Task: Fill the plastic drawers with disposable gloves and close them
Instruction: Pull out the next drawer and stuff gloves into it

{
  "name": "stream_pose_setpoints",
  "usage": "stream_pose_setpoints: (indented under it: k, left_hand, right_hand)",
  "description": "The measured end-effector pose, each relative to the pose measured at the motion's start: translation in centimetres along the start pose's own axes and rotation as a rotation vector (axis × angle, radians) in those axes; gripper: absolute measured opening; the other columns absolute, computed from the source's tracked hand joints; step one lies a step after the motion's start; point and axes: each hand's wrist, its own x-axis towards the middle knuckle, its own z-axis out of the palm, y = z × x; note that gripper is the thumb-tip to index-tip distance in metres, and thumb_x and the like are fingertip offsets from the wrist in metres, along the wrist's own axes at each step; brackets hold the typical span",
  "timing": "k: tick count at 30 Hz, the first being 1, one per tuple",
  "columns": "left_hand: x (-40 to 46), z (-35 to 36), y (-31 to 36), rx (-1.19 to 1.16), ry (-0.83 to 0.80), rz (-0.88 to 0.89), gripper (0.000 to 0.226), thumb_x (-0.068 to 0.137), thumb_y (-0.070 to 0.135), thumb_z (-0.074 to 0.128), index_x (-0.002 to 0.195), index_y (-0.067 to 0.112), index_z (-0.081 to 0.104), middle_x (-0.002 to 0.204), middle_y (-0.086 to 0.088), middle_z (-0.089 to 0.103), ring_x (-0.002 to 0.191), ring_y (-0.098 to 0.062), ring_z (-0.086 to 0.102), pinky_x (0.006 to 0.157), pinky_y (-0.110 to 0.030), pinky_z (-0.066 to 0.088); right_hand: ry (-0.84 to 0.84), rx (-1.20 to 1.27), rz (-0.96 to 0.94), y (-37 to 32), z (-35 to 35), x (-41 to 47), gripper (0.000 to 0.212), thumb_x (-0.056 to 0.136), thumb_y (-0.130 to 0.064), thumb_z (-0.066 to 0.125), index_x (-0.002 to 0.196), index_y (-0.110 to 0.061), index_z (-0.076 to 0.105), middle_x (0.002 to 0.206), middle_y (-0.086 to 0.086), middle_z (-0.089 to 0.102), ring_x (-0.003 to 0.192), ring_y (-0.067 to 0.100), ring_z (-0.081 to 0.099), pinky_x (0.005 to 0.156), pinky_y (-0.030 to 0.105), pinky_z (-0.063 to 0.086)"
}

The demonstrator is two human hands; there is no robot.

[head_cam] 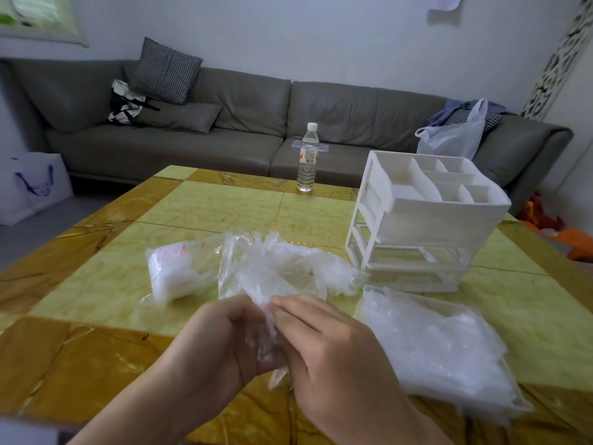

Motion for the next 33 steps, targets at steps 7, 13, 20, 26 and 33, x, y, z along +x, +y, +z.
stream_pose_setpoints:
  k: [7, 13, 20, 26, 33]
  left_hand:
    - [0.8, -1.1, -1.3, 0.087, 0.156, 0.024, 0.043, 0.104, 0.025, 0.049, 0.114, -0.009, 0.073, 0.116, -0.034, 0.07, 0.109, -0.045, 0.071, 0.079, -0.042, 0.062]
    - [1.0, -0.7, -0.9, 0.095, 0.307, 0.173, 0.034, 0.104, 0.019, 0.052, 0.108, -0.004, 0.077, 0.11, -0.032, 0.073, 0.105, -0.047, 0.071, 0.09, -0.051, 0.051]
    - [0.4, -0.6, -0.4, 0.002, 0.218, 0.084, 0.039, 0.098, 0.024, 0.059, 0.112, -0.009, 0.075, 0.11, -0.027, 0.075, 0.089, -0.033, 0.072, 0.074, -0.04, 0.059]
    - [0.1, -0.4, 0.0, 0.071, 0.315, 0.257, 0.024, 0.109, 0.008, 0.048, 0.105, 0.002, 0.07, 0.08, 0.01, 0.08, 0.07, -0.001, 0.075, 0.07, -0.021, 0.056]
    - [-0.1, 0.7, 0.3, 0.016, 0.287, 0.435, 0.032, 0.106, 0.024, 0.049, 0.114, 0.009, 0.076, 0.099, 0.002, 0.081, 0.085, -0.01, 0.078, 0.061, -0.018, 0.059]
  right_hand:
    - [-0.201, -0.03, 0.091, -1.7, -0.7, -0.3, 0.071, 0.086, -0.049, 0.068, 0.151, -0.024, 0.053, 0.152, -0.015, 0.052, 0.14, 0.003, 0.048, 0.116, 0.014, 0.035]
    - [-0.015, -0.096, 0.062, 0.2, -1.0, 0.2, 0.058, 0.072, -0.006, 0.066, 0.13, -0.016, 0.072, 0.134, -0.004, 0.068, 0.121, 0.016, 0.064, 0.098, 0.028, 0.057]
    - [0.092, -0.113, -0.147, 1.4, -1.3, 0.4, 0.037, 0.09, 0.002, 0.05, 0.104, -0.014, 0.081, 0.109, -0.004, 0.077, 0.112, 0.019, 0.07, 0.099, 0.031, 0.054]
    - [0.105, -0.012, 0.151, -0.1, -2.0, 0.0, 0.04, 0.088, -0.026, 0.063, 0.128, -0.018, 0.064, 0.135, -0.007, 0.059, 0.127, 0.014, 0.058, 0.099, 0.026, 0.051]
    - [-0.314, 1.108, 1.033, -2.4, -2.3, 0.7, 0.076, 0.057, -0.081, 0.079, 0.087, -0.011, 0.081, 0.091, 0.006, 0.078, 0.082, 0.014, 0.069, 0.074, 0.034, 0.05]
